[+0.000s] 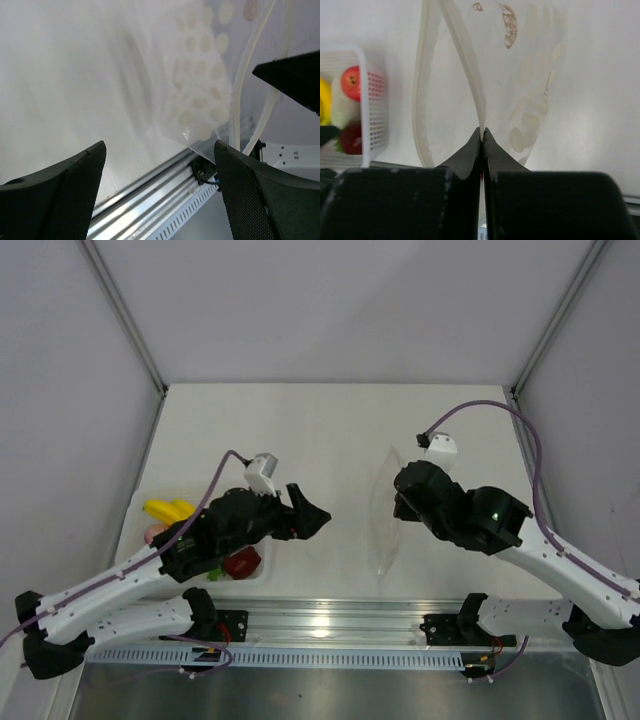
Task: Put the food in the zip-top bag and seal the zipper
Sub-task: Pick up the zipper food storage bag at the center of the board.
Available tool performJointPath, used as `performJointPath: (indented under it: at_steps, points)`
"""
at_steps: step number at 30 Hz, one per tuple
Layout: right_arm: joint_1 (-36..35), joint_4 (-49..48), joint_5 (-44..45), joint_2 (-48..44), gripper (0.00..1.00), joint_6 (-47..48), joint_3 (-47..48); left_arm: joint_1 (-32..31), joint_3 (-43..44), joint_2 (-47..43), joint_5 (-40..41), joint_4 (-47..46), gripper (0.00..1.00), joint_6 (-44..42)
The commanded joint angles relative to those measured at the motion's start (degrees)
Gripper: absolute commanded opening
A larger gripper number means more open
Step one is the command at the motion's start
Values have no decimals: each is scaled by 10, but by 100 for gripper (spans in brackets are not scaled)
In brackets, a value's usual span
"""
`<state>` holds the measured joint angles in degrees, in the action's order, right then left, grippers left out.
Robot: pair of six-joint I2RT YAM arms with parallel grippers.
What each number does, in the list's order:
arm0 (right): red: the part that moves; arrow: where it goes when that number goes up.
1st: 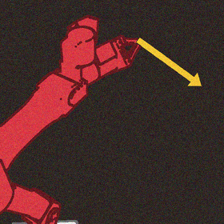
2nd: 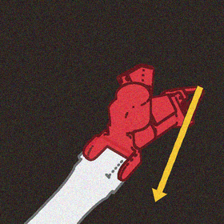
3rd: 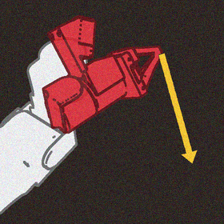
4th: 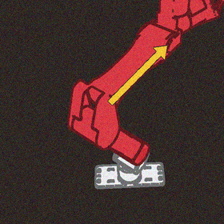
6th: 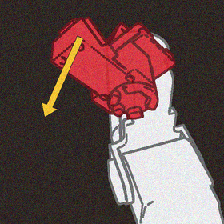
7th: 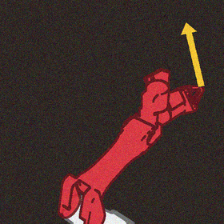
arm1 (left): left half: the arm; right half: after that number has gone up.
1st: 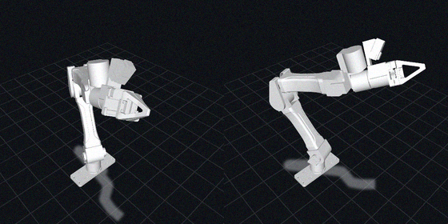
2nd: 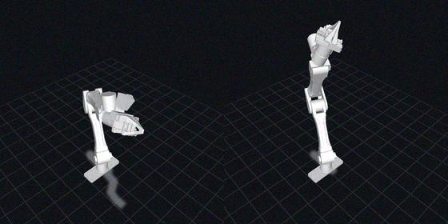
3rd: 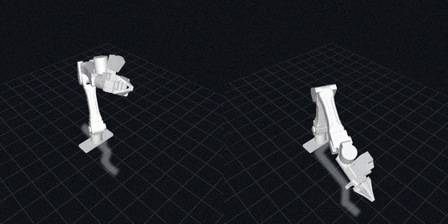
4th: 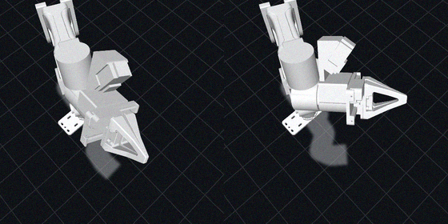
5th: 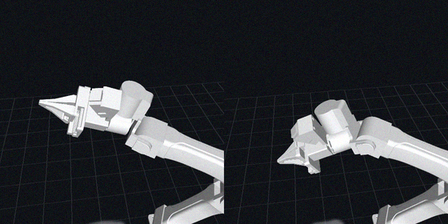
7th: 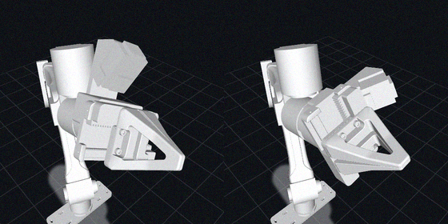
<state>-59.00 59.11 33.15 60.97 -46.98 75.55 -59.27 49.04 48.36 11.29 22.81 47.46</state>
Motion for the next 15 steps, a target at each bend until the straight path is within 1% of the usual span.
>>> performJointPath:
  at_steps: [1,2,3,5,6,10,12,15]
  points:
    - [0,81,77,52,0,65,62,47,4,-54,23,66,90,-33]
    - [-2,98,90,77,0,67,84,73,2,-71,16,92,90,-34]
    - [-12,104,114,92,0,69,93,85,0,-80,14,105,90,-35]
    - [-16,107,126,114,0,76,101,114,-11,-96,9,130,95,-34]
    - [-14,103,131,141,0,84,101,125,-20,-111,9,151,100,-33]
    - [-14,72,129,211,0,98,94,177,-47,-124,-22,174,99,-30]
    - [-12,51,115,232,0,106,82,212,-58,-119,-56,176,100,-25]
    - [-4,-5,76,231,0,124,64,253,-64,-100,-88,181,100,-14]
